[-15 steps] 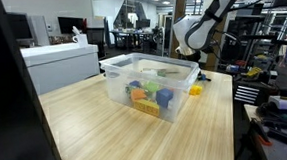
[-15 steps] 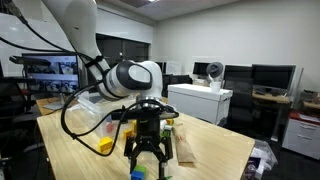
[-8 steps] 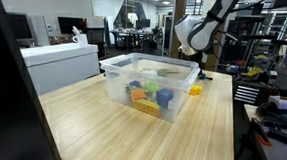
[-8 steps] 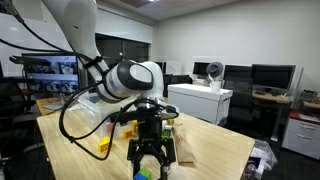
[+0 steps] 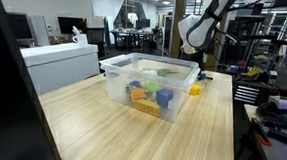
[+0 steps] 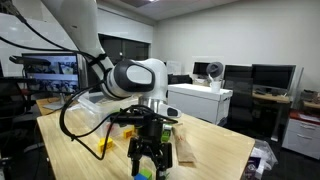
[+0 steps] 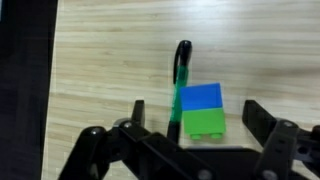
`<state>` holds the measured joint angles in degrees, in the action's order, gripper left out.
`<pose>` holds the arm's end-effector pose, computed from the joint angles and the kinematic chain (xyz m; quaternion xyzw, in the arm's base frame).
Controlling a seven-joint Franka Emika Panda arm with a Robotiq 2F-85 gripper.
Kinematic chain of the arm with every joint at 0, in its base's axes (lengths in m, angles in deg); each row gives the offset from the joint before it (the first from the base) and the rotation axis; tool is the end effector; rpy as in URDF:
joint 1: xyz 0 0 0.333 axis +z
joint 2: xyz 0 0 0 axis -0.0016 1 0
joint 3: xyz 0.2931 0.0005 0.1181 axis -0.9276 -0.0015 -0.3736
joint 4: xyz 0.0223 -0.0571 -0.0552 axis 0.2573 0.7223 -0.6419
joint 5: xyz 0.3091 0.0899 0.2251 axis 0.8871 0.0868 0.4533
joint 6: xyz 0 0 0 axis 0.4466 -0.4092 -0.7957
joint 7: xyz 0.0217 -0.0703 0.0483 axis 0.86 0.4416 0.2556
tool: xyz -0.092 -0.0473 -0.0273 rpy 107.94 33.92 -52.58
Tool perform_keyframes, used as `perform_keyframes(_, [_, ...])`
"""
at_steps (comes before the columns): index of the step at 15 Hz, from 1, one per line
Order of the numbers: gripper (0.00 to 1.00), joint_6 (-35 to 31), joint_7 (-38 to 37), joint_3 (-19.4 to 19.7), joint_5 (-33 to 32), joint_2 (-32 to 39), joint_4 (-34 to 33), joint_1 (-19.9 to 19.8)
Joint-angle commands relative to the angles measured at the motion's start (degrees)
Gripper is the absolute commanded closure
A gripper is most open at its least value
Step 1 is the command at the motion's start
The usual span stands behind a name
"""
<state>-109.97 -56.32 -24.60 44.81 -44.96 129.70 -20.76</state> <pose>0.4176 -0.3612 0.2113 0.9710 -0.0474 -0.1862 0.1423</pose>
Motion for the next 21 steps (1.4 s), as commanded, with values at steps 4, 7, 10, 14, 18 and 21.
perform_keyframes(4, [0.0,-3.43,11.96,-2.5,12.21,-1.83,1.5,-5.8])
perform_keyframes(7, [0.0,-2.81,16.05,-2.85,15.83,-1.65,1.46,-8.09])
perform_keyframes(10, [0.32,-2.65,19.38,-3.68,20.05,-1.67,1.8,-9.82])
perform_keyframes(14, [0.59,-1.86,20.61,-3.8,22.15,-2.27,2.42,-9.55])
perform_keyframes(18, [0.8,-2.26,19.8,-3.41,21.65,-2.67,2.8,-9.12])
perform_keyframes(21, [0.8,-2.31,15.84,-3.07,20.03,-2.22,1.92,-7.18])
